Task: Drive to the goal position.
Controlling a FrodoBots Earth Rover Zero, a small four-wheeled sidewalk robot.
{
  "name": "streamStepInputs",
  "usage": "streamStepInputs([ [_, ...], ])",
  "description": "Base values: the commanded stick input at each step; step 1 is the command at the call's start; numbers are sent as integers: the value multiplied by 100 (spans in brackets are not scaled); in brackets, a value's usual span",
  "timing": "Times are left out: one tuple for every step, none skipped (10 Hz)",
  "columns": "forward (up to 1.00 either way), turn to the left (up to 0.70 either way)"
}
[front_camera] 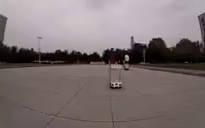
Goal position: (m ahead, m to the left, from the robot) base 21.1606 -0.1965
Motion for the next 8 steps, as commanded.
streamStepInputs([
  [100, 0],
  [100, 0],
  [100, 0],
  [100, 0],
  [100, 0],
  [100, -11],
  [100, -27],
  [100, -27],
])
